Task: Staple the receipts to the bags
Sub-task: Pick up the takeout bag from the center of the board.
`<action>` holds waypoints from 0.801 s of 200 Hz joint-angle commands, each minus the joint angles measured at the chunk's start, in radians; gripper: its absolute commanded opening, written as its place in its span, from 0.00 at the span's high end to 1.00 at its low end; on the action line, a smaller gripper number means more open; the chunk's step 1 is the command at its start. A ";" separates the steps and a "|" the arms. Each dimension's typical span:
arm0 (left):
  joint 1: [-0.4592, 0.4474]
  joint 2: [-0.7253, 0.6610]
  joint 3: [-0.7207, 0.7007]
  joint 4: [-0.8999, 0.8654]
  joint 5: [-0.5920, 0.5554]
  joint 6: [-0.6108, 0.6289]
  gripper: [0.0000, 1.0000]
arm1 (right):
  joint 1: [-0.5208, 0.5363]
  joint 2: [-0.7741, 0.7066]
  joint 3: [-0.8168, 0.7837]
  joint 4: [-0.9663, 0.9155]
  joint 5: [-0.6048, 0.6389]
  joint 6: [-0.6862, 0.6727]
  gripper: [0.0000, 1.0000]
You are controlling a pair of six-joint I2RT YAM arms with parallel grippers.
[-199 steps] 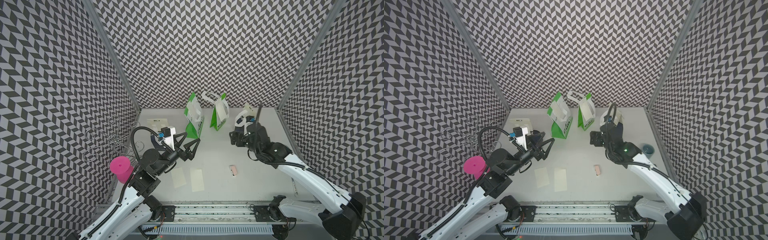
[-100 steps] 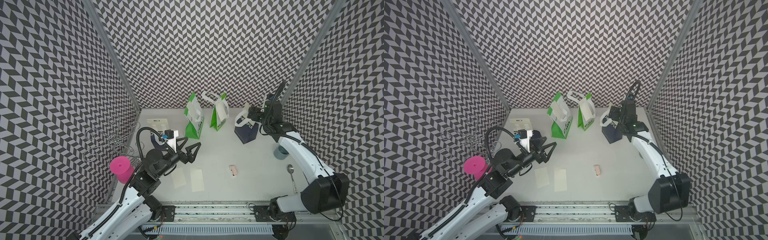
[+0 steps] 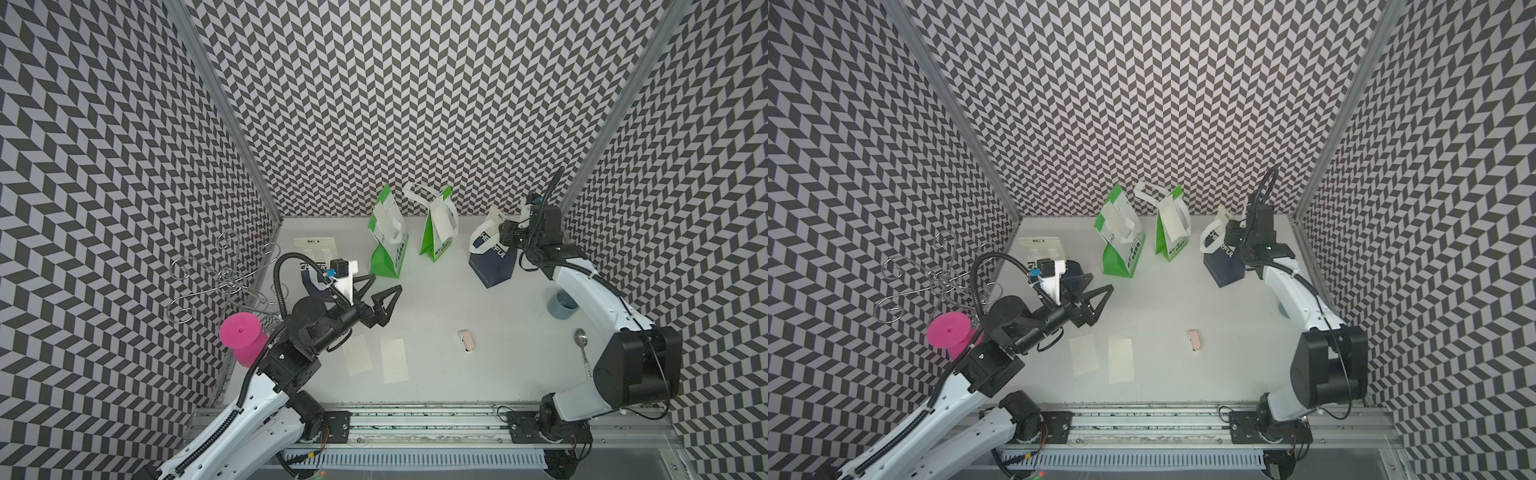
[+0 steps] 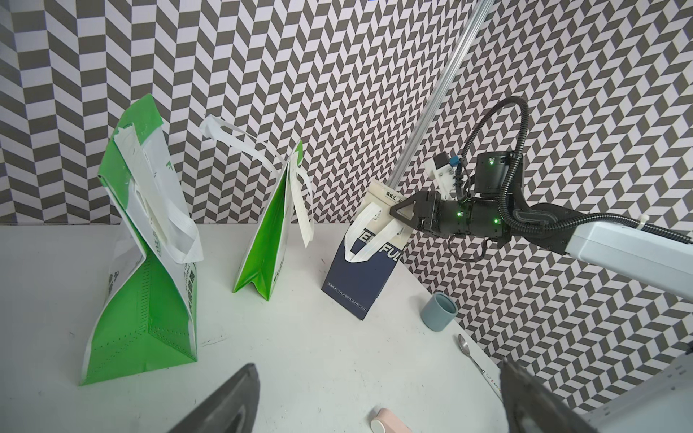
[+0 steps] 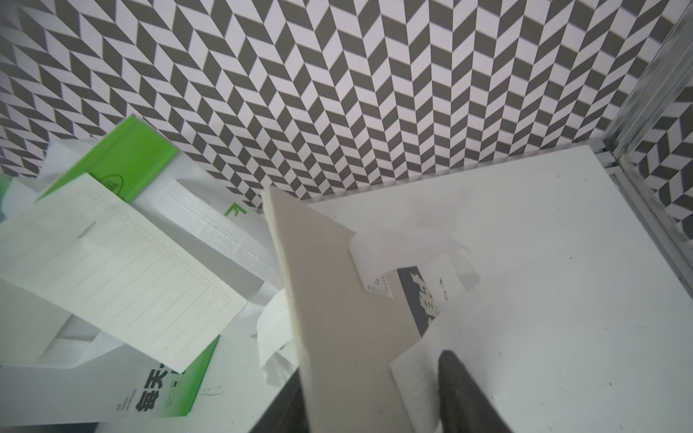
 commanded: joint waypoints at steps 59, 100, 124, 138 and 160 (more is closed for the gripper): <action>0.007 0.002 0.070 -0.023 0.028 0.031 0.00 | 0.007 -0.172 -0.041 0.063 0.027 0.019 0.92; 0.017 0.003 0.109 -0.085 0.012 0.092 0.00 | 0.051 -0.432 -0.159 0.197 -0.062 -0.004 0.94; 0.022 -0.013 0.127 -0.109 -0.003 0.114 0.00 | 0.071 -0.541 -0.174 0.225 -0.207 -0.037 0.94; 0.025 -0.025 0.138 -0.124 -0.019 0.122 0.00 | 0.090 -0.574 -0.156 0.219 -0.329 -0.079 0.94; 0.028 -0.039 0.156 -0.148 -0.040 0.141 0.00 | 0.150 -0.557 -0.088 0.135 -0.474 -0.150 0.93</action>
